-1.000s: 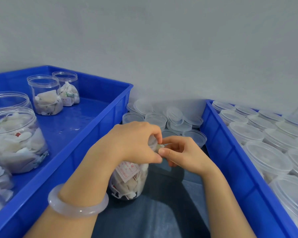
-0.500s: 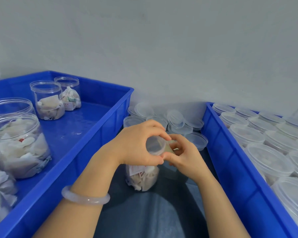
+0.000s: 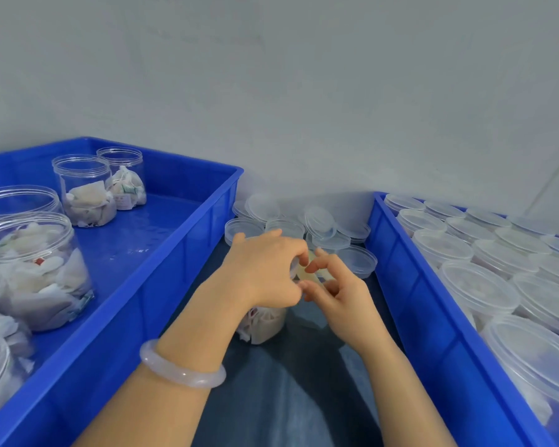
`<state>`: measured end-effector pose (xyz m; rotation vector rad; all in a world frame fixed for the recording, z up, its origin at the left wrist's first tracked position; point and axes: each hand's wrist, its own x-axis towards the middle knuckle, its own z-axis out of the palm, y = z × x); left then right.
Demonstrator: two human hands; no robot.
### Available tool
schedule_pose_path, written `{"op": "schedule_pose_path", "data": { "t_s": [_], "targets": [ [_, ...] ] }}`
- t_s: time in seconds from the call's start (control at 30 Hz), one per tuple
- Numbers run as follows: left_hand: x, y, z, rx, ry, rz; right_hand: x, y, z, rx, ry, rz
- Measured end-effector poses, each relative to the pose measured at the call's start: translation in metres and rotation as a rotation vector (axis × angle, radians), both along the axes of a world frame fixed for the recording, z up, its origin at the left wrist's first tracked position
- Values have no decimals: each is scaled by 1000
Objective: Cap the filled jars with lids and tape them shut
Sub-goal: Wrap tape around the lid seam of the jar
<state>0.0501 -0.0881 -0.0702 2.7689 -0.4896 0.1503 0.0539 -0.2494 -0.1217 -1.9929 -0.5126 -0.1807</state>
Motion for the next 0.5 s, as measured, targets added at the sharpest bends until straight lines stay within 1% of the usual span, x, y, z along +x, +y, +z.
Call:
{"op": "schedule_pose_path", "data": {
  "t_s": [0.07,0.17,0.23,0.37,0.43,0.5],
  "targets": [
    [-2,8,-3,-29,-48,-42,-2,1,3,-41,-35,23],
    [-4,16,-2,-139,-38,-80,-5,1,6,-122,-65,75],
    [-6,17,-2,-164,-61,-79,-6,0,8,-150,-72,77],
    [-7,16,-2,-91,-141,-96,-7,4,5,-164,-95,2],
    [-7,16,-1,-49,-133,-115,-7,6,5,-161,-126,-31],
    [-6,17,-1,-53,-106,-112,-8,7,7,-167,-146,-34]
  ]
}}
